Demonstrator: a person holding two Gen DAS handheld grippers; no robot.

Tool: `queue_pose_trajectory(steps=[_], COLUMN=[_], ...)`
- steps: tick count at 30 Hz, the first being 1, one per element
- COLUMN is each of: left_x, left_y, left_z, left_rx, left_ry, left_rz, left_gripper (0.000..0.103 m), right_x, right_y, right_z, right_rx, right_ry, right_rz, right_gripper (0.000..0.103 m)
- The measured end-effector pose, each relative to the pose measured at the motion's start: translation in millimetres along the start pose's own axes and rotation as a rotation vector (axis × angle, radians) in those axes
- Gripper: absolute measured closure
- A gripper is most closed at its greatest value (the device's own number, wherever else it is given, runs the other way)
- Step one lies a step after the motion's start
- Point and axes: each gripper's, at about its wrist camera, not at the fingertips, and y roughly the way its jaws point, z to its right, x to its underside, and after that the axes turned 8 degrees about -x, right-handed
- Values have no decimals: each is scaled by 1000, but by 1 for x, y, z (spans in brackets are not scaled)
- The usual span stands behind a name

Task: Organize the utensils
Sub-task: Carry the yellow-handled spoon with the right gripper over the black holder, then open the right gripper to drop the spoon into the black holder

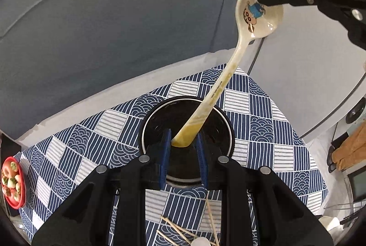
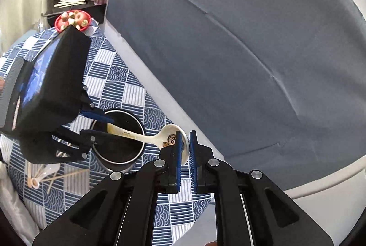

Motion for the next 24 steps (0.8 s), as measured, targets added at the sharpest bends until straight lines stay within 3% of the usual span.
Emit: queue_pose_trajectory(steps=[16, 22, 24], left_x=[-4, -11, -11], left_y=[53, 56, 56], left_z=[10, 7, 5], left_rx=[50, 100, 85], left_ry=[41, 26, 31], left_rz=[-127, -163, -146], left_gripper=[80, 80, 80], right_x=[8, 14, 15], right_y=[43, 58, 62], right_z=[-5, -17, -19], right_rx=[-38, -106, -127], right_ry=[24, 25, 41], right_rz=[-51, -71, -68], right_gripper=[96, 97, 97])
